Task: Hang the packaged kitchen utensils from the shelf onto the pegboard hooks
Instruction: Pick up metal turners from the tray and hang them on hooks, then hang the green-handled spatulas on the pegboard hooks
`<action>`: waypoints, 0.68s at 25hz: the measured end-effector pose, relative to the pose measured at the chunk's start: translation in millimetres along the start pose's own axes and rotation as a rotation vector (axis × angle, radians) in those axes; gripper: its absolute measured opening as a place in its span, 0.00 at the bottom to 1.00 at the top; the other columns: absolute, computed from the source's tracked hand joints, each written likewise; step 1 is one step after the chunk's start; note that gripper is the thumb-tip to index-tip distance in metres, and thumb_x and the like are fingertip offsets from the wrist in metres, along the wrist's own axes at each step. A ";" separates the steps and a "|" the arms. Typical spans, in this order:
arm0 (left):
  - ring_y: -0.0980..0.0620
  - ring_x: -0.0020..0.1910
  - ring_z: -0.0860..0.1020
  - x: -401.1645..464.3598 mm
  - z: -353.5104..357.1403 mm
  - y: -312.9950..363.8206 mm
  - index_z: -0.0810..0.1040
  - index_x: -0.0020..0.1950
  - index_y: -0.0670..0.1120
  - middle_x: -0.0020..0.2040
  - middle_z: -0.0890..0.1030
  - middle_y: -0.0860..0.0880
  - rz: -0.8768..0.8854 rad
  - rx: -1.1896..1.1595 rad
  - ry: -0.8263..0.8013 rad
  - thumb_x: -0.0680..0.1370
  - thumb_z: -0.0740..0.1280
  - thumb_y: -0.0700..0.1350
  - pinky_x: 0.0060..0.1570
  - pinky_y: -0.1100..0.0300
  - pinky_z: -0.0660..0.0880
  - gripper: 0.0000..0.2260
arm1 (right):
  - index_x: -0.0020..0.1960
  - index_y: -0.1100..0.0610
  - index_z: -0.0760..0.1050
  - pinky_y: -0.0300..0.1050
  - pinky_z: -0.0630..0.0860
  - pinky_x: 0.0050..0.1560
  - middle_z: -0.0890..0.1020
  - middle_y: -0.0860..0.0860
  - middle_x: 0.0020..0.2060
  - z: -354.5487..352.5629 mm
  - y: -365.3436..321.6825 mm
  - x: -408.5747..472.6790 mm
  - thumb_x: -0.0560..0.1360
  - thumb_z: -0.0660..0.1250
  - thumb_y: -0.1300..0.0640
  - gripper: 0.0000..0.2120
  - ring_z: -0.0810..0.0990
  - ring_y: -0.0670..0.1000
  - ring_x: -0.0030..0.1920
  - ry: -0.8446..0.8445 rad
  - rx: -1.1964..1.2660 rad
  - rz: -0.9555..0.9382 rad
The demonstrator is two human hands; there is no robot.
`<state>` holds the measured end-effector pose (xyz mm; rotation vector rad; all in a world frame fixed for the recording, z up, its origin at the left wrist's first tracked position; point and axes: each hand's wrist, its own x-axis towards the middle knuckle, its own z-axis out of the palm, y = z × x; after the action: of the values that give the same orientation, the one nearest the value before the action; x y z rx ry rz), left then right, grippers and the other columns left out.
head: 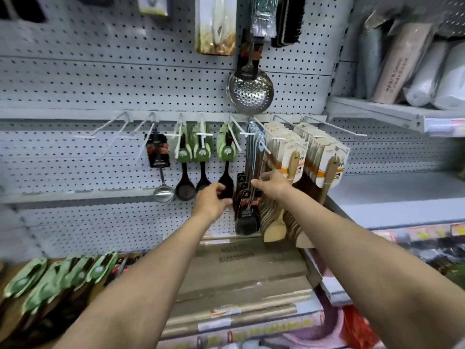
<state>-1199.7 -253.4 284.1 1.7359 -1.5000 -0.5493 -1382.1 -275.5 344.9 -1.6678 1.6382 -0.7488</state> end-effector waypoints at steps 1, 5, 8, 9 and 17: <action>0.48 0.58 0.78 -15.6 -19.3 0.8 0.77 0.61 0.50 0.57 0.81 0.50 0.020 0.038 0.029 0.71 0.76 0.48 0.60 0.53 0.75 0.19 | 0.74 0.61 0.68 0.49 0.70 0.69 0.74 0.56 0.70 0.4 -4.6 -15.6 0.78 0.68 0.47 0.29 0.73 0.57 0.70 -0.011 -0.112 -0.034; 0.48 0.57 0.78 -79.5 -99.2 7.7 0.75 0.64 0.52 0.60 0.80 0.50 0.091 0.202 0.141 0.72 0.75 0.48 0.57 0.53 0.76 0.21 | 0.75 0.57 0.67 0.50 0.71 0.66 0.74 0.57 0.70 10.5 -40.0 -80.3 0.78 0.68 0.46 0.29 0.73 0.58 0.69 -0.008 -0.475 -0.263; 0.47 0.62 0.74 -124.2 -159.5 9.5 0.72 0.66 0.53 0.64 0.76 0.49 0.135 0.354 0.207 0.73 0.73 0.51 0.58 0.50 0.75 0.23 | 0.75 0.54 0.65 0.53 0.71 0.65 0.73 0.57 0.70 25.3 -75.7 -124.5 0.78 0.68 0.45 0.29 0.70 0.59 0.71 0.010 -0.625 -0.456; 0.47 0.64 0.72 -136.5 -177.3 9.5 0.71 0.67 0.53 0.65 0.75 0.48 0.153 0.396 0.224 0.74 0.72 0.51 0.59 0.50 0.74 0.23 | 0.75 0.53 0.64 0.53 0.71 0.65 0.73 0.57 0.70 31.3 -86.9 -135.6 0.78 0.68 0.45 0.29 0.69 0.59 0.71 0.027 -0.654 -0.521; 0.46 0.67 0.68 -191.4 -303.4 -54.1 0.70 0.68 0.52 0.67 0.73 0.48 0.140 0.509 0.373 0.77 0.67 0.55 0.60 0.49 0.70 0.20 | 0.75 0.51 0.64 0.54 0.70 0.68 0.71 0.55 0.72 135.6 -195.0 -199.6 0.79 0.64 0.44 0.28 0.67 0.57 0.72 0.072 -0.663 -0.802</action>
<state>-981.9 12.7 399.6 1.9494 -1.5507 0.2474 -1164.9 -70.1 427.9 -2.8812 1.2990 -0.6490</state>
